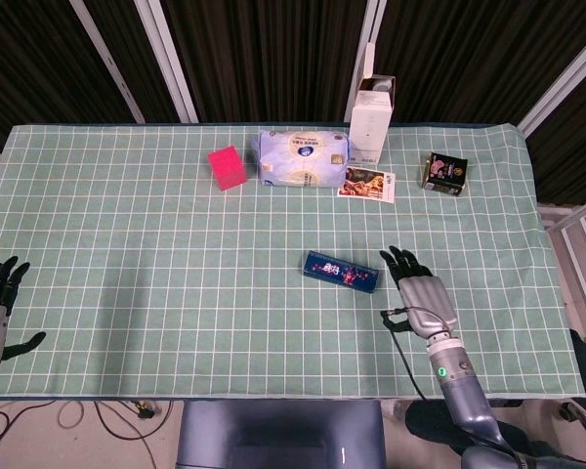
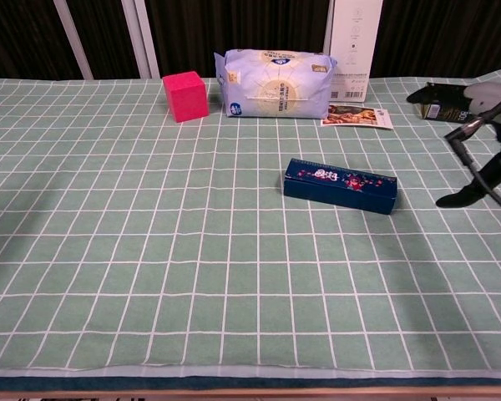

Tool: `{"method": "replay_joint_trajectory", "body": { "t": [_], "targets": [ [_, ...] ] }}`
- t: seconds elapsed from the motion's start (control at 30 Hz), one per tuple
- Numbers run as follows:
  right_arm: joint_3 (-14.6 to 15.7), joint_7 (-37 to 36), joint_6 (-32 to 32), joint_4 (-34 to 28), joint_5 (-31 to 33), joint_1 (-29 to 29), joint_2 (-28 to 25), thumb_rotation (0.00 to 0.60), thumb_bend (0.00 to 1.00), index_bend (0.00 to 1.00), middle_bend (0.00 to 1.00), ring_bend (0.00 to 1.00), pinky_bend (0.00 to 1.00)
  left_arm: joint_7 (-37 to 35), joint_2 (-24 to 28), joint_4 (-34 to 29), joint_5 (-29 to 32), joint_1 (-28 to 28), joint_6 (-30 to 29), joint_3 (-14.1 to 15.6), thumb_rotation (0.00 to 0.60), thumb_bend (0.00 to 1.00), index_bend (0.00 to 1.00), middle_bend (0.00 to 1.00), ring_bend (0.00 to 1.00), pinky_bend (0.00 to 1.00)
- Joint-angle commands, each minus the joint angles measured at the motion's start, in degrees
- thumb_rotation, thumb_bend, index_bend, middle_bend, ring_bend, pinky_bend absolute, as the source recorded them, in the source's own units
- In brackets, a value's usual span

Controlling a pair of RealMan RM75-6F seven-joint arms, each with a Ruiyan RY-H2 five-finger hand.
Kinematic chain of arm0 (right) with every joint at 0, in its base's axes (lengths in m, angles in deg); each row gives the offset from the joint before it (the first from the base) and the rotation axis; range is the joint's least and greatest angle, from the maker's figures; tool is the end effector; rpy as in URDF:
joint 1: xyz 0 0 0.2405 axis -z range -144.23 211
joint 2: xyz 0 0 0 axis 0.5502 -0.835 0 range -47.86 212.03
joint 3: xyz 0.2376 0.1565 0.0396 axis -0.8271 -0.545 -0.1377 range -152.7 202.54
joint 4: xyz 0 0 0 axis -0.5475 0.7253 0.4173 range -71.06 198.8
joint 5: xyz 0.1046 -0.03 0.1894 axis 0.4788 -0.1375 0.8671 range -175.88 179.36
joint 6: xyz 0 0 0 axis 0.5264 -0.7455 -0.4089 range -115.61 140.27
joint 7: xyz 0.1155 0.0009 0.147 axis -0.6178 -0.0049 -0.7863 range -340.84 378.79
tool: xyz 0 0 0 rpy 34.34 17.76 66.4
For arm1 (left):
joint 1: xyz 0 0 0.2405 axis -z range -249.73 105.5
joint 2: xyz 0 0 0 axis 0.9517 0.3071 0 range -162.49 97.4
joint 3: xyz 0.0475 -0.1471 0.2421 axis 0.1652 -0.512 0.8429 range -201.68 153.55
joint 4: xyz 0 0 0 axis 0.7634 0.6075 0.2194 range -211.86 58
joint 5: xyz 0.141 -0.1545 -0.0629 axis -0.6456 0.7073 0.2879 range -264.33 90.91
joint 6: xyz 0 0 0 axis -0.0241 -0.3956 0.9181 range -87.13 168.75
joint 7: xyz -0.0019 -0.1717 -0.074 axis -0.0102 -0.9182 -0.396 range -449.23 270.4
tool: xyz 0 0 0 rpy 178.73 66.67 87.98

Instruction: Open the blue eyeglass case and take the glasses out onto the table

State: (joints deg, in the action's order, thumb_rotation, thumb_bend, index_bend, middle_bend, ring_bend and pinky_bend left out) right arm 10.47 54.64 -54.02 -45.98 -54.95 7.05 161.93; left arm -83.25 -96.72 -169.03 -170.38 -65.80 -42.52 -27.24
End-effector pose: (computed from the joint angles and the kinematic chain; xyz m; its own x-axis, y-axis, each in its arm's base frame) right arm -0.1895 -0.3342 0.0308 0.3448 -0.2455 0.9060 -0.9379 -0.1296 0.3218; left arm -0.3454 0.2371 0.1636 0.4909 0.0178 0.8711 0.8711 0.0052 -0.4910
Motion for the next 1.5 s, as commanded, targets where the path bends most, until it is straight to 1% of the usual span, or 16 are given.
{"method": "replay_joint_trajectory", "body": {
  "t": [0.03,0.13,0.3,0.43,0.53,0.67,0.8,0.9,1.1,1.27,1.5],
  "targets": [
    [-2.4,5.2,1.0,0.5,7.1,-5.2,5.2,0.6,0.12,0.01,0.0,0.0,0.23,-0.1,0.0,0.1,-0.1,0.1,0.1,0.0,0.6,0.0,0.0,0.0,0.0,0.0],
    [-3.6,7.6,0.9,2.4,11.3,-8.4,8.5,0.6,0.12,0.03,0.0,0.0,0.23,-0.1,0.0,0.4,-0.3,0.2,0.0,0.0,0.6,0.0,0.0,0.0,0.0,0.0],
    [-5.8,10.2,0.6,7.4,17.9,-13.9,14.1,0.6,0.12,0.03,0.0,0.0,0.23,-1.1,0.1,0.4,-0.6,0.3,0.1,0.0,0.6,0.0,0.0,0.0,0.0,0.0],
    [-6.7,10.4,0.6,11.1,19.9,-16.8,17.1,0.6,0.13,0.03,0.0,0.0,0.23,-1.7,0.2,0.5,-0.6,0.4,0.2,0.0,0.6,0.0,0.0,0.0,0.0,0.0],
    [-6.9,10.2,0.7,14.2,20.8,-18.4,18.9,0.6,0.13,0.03,0.0,0.0,0.23,-1.9,0.3,0.5,-0.3,0.5,0.4,0.0,0.6,0.0,0.0,0.0,0.0,0.0],
    [-6.5,10.1,1.2,17.0,21.8,-20.0,20.3,0.6,0.14,0.03,0.0,0.0,0.23,-2.3,0.4,0.4,0.0,0.5,0.5,-0.1,0.6,0.0,0.0,0.0,0.0,0.0],
    [-6.7,9.3,1.7,19.6,22.2,-21.4,21.8,0.6,0.22,0.07,0.0,0.0,0.23,-2.5,0.4,0.3,0.2,0.6,0.8,-0.1,0.6,0.0,0.0,0.0,0.0,0.0],
    [-6.9,9.3,2.4,21.9,22.8,-22.9,23.0,0.6,0.25,0.09,0.0,0.0,0.23,-2.6,0.4,0.2,0.2,0.6,0.8,-0.1,0.6,0.01,0.0,0.0,0.0,0.0],
    [-7.5,9.5,3.8,25.4,24.0,-25.3,24.6,0.6,0.27,0.14,0.0,0.0,0.23,-3.0,0.5,0.1,0.5,0.7,1.1,-0.1,0.6,0.01,0.0,0.0,0.0,0.0],
    [-6.7,10.9,5.2,28.8,24.5,-27.3,25.1,0.6,0.28,0.19,0.0,0.0,0.23,-3.4,0.6,-0.1,0.8,0.8,1.6,-0.1,0.6,0.01,0.0,0.0,0.0,0.0],
    [-6.5,14.2,5.6,31.2,27.8,-29.8,25.6,0.6,0.29,0.22,0.0,0.0,0.23,-3.8,0.8,-0.4,1.1,0.9,1.9,-0.1,0.6,0.01,0.0,0.0,0.0,0.0]
  ]
}}
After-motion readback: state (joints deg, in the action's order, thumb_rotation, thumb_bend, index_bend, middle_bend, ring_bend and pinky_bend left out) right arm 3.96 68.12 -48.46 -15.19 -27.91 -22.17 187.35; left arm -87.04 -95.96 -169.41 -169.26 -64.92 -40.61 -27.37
